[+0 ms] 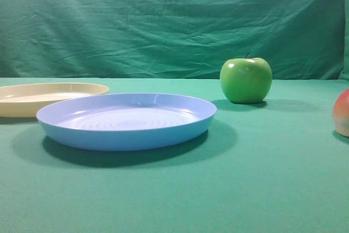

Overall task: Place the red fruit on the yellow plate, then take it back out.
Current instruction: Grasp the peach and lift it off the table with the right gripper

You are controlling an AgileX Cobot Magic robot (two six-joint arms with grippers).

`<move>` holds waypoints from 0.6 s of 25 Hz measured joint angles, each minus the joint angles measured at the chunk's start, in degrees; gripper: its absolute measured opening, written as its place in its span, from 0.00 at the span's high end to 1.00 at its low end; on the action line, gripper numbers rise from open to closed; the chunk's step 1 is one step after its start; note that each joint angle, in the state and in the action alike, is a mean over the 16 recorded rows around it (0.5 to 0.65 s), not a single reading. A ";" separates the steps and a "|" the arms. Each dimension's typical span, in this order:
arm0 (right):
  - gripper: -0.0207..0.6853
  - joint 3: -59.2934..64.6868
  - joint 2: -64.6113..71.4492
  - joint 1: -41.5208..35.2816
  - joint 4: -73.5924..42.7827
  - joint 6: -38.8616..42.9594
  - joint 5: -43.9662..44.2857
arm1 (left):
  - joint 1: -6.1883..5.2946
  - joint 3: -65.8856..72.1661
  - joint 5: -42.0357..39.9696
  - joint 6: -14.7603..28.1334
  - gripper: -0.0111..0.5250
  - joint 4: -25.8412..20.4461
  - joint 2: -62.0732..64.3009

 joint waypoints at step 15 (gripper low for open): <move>0.97 0.00 0.00 0.00 0.00 0.00 0.00 | 0.00 0.00 0.00 0.00 0.98 0.00 0.00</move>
